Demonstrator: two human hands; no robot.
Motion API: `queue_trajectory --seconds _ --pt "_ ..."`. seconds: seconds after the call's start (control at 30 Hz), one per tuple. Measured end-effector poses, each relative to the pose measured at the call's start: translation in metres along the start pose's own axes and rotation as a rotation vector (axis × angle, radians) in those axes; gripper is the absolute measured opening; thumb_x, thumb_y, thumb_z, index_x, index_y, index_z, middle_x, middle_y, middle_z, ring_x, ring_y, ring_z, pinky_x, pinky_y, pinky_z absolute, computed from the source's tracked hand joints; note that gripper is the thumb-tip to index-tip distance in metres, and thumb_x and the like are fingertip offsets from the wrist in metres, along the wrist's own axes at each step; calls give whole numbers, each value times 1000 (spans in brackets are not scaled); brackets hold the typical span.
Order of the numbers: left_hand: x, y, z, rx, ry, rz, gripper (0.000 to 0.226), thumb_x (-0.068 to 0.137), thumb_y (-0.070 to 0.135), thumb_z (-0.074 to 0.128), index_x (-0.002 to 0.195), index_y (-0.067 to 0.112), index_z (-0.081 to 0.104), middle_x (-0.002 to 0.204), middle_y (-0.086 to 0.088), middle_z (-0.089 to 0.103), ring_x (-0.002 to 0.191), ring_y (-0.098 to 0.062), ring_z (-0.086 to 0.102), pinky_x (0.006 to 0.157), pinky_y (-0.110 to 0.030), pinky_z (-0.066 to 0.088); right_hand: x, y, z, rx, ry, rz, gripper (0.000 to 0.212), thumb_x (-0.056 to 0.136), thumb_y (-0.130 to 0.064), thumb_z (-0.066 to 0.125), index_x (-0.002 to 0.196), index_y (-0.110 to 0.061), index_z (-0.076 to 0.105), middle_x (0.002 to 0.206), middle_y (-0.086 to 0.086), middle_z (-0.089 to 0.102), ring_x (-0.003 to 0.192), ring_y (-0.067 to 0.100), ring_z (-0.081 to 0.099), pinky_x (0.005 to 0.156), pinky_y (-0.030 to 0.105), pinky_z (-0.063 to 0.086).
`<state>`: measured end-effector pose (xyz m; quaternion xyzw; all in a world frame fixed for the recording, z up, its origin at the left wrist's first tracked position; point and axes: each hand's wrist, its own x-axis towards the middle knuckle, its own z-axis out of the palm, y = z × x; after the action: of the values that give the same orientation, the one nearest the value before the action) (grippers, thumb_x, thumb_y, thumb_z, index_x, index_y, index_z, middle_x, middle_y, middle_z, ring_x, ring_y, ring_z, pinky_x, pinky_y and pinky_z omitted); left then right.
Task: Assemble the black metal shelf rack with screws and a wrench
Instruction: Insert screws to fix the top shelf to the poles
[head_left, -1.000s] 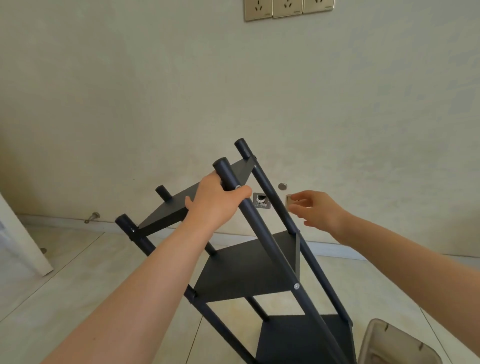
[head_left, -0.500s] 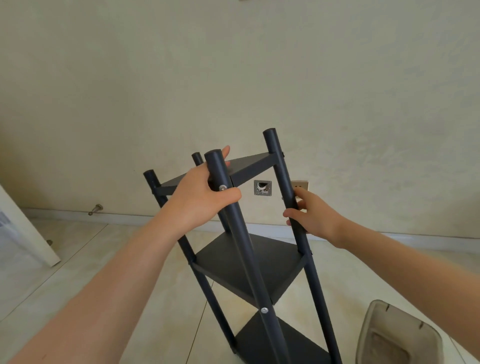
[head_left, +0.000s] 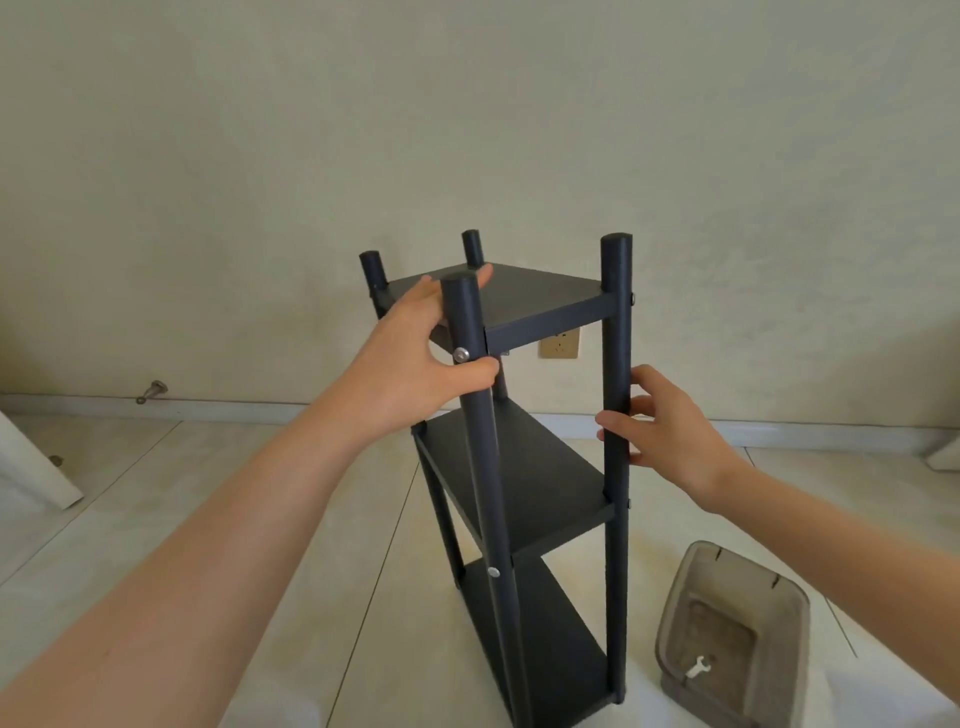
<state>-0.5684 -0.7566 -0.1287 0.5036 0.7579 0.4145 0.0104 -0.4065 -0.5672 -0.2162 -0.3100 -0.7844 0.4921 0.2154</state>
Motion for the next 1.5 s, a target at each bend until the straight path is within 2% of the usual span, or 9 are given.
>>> queue_trajectory --seconds 0.1,0.23,0.4,0.5,0.57,0.67,0.83,1.07,1.5 --pt "0 -5 3 12 24 24 72 82 21 77 143 43 47 137 26 45 108 33 37 87 9 25 -8 5 -4 50 -7 16 35 94 -17 64 124 -23 47 115 8 64 98 31 68 87 46 59" --pt "-10 -17 7 -18 117 -24 52 80 33 81 124 53 60 149 27 36 126 11 43 93 -11 40 -12 9 -5 42 -19 7 35 93 -15 65 122 -25 48 113 3 63 99 29 66 84 43 60" --pt "-33 -21 28 -228 271 -206 66 82 43 77 141 45 49 115 32 63 94 0 70 73 -10 51 -14 20 -6 30 -60 -29 37 92 -17 67 117 -34 46 105 -7 61 95 19 64 67 26 57" --pt "-41 -26 41 -393 216 -304 40 90 37 70 129 36 57 90 12 77 87 -6 73 65 -17 58 -17 24 -10 16 -114 -33 39 93 -16 66 120 -36 45 110 -5 61 98 17 63 67 23 56" --pt "-42 -28 43 -404 157 -307 18 94 33 65 106 21 70 89 7 78 89 -9 74 67 -19 59 -17 26 -14 6 -147 -34 41 94 -16 64 123 -37 44 114 -4 61 101 17 63 67 20 55" --pt "-45 -30 43 -419 85 -279 17 98 30 60 96 22 75 92 7 78 90 -10 74 68 -18 59 -20 28 -18 -11 -182 -38 42 95 -17 63 122 -41 41 114 -4 61 99 15 63 62 15 55" --pt "-47 -37 43 -422 54 -273 14 98 30 58 97 27 72 93 10 78 92 -8 74 68 -17 58 -23 29 -21 -13 -235 -30 37 94 -21 64 102 -52 47 101 -19 66 92 8 66 60 15 56" --pt "-46 -49 39 -422 -6 -329 16 99 28 55 103 24 70 99 10 77 100 -9 72 77 -23 60 -28 26 -19 -56 -300 -35 41 93 -20 66 122 -42 46 113 -6 70 99 14 69 82 31 60" --pt "-58 -63 36 -301 -185 -381 23 93 32 64 116 28 67 115 15 71 109 -4 67 93 -25 56 -35 16 -16 -108 -361 -67 46 92 -26 67 135 -28 51 126 -6 63 101 18 69 84 37 60"
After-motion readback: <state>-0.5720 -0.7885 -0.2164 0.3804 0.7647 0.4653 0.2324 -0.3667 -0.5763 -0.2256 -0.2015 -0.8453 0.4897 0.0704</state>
